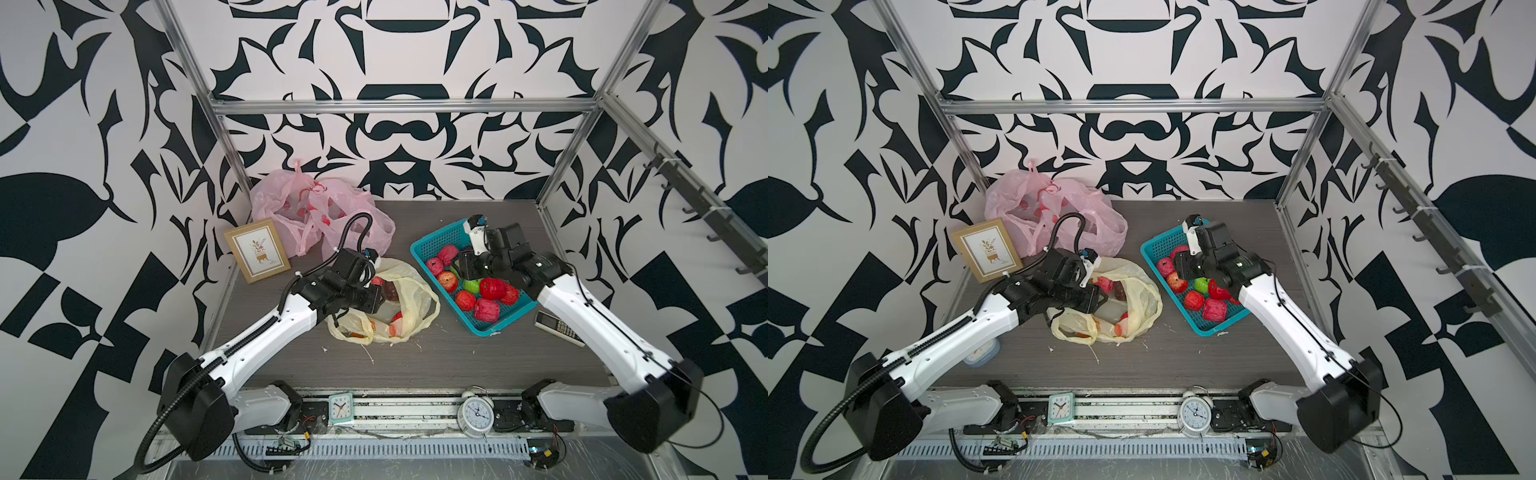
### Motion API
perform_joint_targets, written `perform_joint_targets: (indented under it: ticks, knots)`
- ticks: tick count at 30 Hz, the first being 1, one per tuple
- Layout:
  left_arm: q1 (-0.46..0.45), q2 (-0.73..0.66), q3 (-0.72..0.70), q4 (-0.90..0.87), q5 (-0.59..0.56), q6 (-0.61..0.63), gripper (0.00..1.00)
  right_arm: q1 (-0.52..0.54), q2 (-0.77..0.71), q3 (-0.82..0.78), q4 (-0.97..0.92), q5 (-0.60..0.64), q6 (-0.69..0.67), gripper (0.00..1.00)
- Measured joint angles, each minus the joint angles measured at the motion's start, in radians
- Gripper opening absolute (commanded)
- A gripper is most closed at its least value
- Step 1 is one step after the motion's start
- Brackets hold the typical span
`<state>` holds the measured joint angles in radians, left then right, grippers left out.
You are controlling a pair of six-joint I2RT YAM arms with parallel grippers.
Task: Untie the knot of a plastic bag & take out the apple
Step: Place the apple in the basket, then pick up the apple from the plastic bag.
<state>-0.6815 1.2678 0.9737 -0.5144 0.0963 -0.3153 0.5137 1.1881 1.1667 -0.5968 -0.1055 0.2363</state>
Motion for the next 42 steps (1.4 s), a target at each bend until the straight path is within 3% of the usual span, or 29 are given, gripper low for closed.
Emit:
perform_joint_targets:
  ticks: [5, 10, 15, 21, 30, 33, 37, 40, 42]
  knots:
    - [-0.003, 0.072, -0.037, 0.085, 0.006, -0.025, 0.41, 0.291, -0.079, -0.051, 0.099, -0.109, 0.077, 0.48]
    - [-0.003, 0.087, -0.092, 0.134, -0.003, -0.047, 0.41, 0.431, 0.049, -0.122, 0.177, -0.073, 0.167, 0.44]
    - [-0.003, 0.088, -0.156, 0.172, -0.010, -0.069, 0.41, 0.495, 0.209, -0.138, 0.184, 0.103, 0.243, 0.51]
    - [-0.003, 0.100, -0.180, 0.212, -0.009, -0.083, 0.41, 0.522, 0.278, -0.129, 0.171, 0.337, 0.296, 0.55]
    - [-0.003, 0.151, -0.180, 0.254, 0.013, -0.087, 0.42, 0.519, 0.373, -0.087, 0.167, 0.417, 0.323, 0.58]
    - [-0.003, 0.165, -0.180, 0.268, 0.026, -0.089, 0.42, 0.513, 0.401, -0.087, 0.166, 0.417, 0.330, 0.52]
    - [-0.005, 0.169, -0.180, 0.283, 0.033, -0.089, 0.43, 0.503, 0.417, -0.087, 0.163, 0.413, 0.338, 0.35]
    - [-0.005, 0.180, -0.180, 0.296, 0.039, -0.089, 0.43, 0.492, 0.422, -0.087, 0.154, 0.401, 0.340, 0.16]
    - [-0.006, 0.193, -0.180, 0.301, 0.043, -0.090, 0.44, 0.485, 0.424, -0.087, 0.143, 0.393, 0.339, 0.12]
